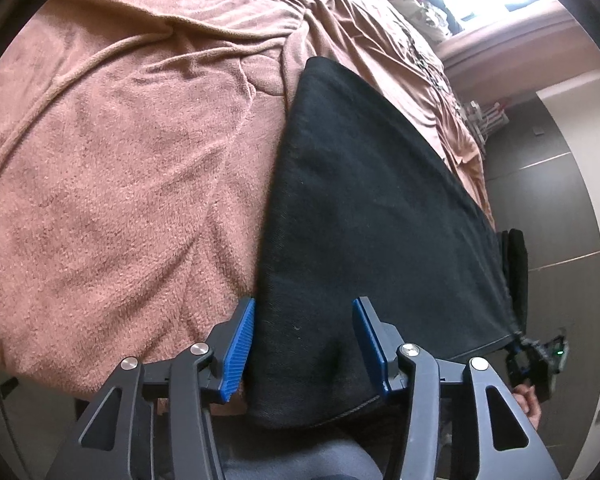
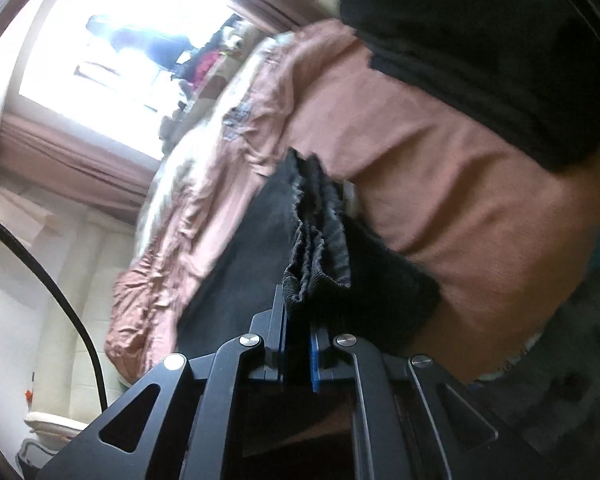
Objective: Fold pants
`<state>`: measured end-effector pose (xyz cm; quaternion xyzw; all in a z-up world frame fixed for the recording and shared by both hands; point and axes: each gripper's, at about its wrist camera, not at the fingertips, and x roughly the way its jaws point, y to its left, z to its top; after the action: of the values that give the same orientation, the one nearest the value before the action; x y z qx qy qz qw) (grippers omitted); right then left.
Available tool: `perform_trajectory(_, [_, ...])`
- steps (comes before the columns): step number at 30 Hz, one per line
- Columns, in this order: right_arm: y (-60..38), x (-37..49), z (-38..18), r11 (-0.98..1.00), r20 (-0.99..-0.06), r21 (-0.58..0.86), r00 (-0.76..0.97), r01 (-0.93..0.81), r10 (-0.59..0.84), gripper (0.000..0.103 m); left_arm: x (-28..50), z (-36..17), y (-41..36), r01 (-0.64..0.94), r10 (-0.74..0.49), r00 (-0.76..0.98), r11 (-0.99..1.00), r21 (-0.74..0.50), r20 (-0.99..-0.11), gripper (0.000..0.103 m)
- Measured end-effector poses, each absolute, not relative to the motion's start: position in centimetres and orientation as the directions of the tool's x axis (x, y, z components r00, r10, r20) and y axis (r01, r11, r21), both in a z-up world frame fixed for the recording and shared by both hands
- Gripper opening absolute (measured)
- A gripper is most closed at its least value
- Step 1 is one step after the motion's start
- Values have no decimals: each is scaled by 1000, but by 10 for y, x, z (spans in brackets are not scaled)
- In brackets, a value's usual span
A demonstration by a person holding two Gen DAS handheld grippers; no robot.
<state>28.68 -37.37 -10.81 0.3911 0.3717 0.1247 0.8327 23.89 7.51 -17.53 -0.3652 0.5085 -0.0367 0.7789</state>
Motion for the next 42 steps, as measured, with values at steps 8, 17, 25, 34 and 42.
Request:
perform_trajectory(8, [-377,276,-135,642,-537,754,691,135,484,5,249,-169,83,-305,-416,493,740,-600,-764,52])
perform_trajectory(17, [-373,258,-128,677,-547,720,725,151,419,5,280,-178,86,-278,-450,468,742,-610,-760,44])
perform_trajectory(25, [-370,244,-131,693,-596,696,689,186,413,24,305,-184,90,-277,-437,469,752,-598,-768,26])
perform_trajectory(34, [-369,258,-152,608,-540,781,644,143,542,50,326,-183,95,-252,-485,485,719,-647,-728,23])
perform_trajectory(42, [-379,272,-155,591,-495,794,718,144,490,48,336,-191,96,-243,-520,480,695,-677,-707,11])
